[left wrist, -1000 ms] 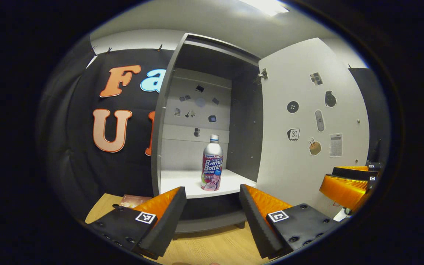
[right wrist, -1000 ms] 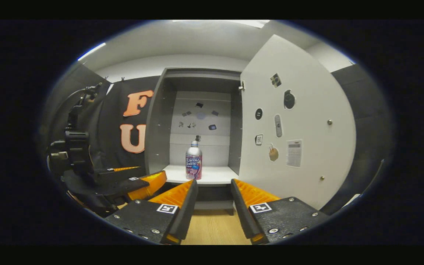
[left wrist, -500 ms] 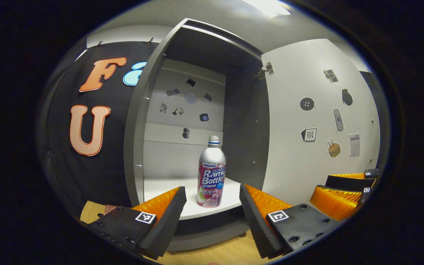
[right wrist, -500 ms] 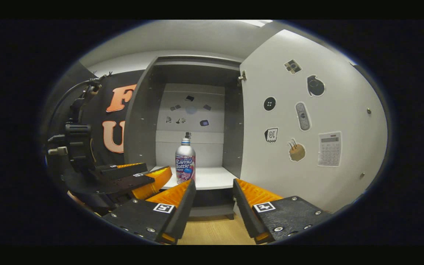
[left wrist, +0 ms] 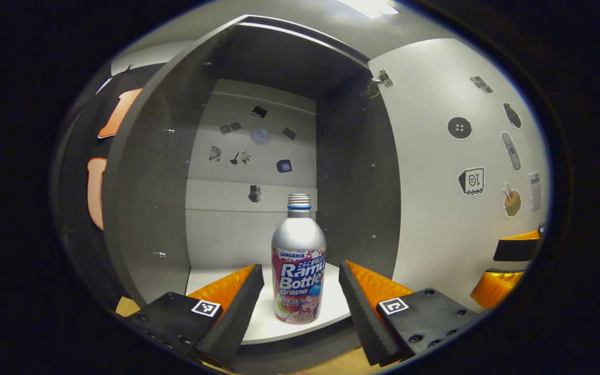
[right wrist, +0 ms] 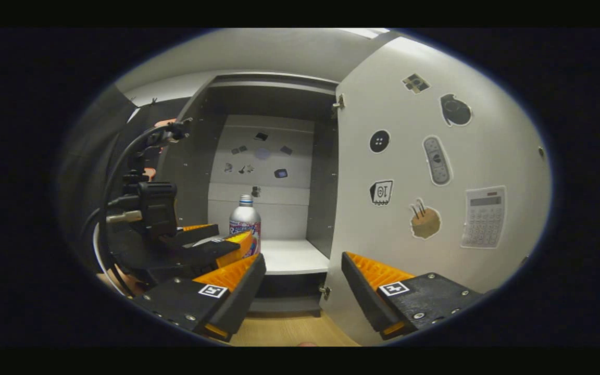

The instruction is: Open the cabinet door with the right hand, grasp the bottle in the cabinet with the left hand and place it on the coaster, then close the cabinet door with the right hand.

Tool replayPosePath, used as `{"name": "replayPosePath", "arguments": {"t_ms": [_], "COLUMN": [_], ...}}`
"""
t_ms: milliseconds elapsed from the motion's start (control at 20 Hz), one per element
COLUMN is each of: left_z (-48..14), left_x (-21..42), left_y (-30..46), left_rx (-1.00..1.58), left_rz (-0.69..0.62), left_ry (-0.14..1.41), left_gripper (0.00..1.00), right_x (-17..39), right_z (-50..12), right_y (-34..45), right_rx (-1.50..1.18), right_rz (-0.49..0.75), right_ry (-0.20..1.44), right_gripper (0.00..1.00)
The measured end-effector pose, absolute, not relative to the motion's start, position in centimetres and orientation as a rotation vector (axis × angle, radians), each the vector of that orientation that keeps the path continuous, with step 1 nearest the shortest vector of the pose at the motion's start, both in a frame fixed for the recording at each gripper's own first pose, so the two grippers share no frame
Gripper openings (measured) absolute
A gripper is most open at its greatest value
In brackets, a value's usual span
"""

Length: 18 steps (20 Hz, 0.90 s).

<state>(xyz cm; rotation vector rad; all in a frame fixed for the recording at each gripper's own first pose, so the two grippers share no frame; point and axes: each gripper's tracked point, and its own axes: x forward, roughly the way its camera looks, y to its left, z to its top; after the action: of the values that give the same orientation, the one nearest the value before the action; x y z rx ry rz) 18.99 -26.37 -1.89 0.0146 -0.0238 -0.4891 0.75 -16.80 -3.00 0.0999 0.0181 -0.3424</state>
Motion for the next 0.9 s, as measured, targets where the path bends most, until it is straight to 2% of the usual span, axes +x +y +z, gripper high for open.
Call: {"name": "replayPosePath", "arguments": {"t_ms": [100, 750, 800, 850, 900], "left_z": [-2.3, -4.7, -4.7, -4.7, -4.6], "left_x": [20.1, 23.5, 23.4, 23.4, 23.4], "left_y": [-26.8, -27.9, -27.8, -27.6, -27.6], "left_rx": [0.019, 0.039, 0.045, 0.049, 0.053], "left_rz": [-0.485, -0.453, -0.451, -0.443, -0.442], "left_ry": [-0.022, 0.015, 0.018, 0.015, 0.014], "left_gripper": [0.95, 0.95, 0.94, 0.86, 0.87], "right_x": [1.3, 2.3, 2.3, 2.2, 2.0], "right_z": [-3.4, -5.2, -5.3, -5.4, -5.4], "right_y": [-16.8, -17.0, -17.1, -17.1, -17.0], "right_rx": [0.102, 0.122, 0.124, 0.125, 0.125], "right_rz": [-0.331, -0.287, -0.284, -0.281, -0.275], "right_ry": [0.011, 0.04, 0.041, 0.042, 0.043], "right_gripper": [0.93, 0.93, 0.93, 0.93, 0.93]}}
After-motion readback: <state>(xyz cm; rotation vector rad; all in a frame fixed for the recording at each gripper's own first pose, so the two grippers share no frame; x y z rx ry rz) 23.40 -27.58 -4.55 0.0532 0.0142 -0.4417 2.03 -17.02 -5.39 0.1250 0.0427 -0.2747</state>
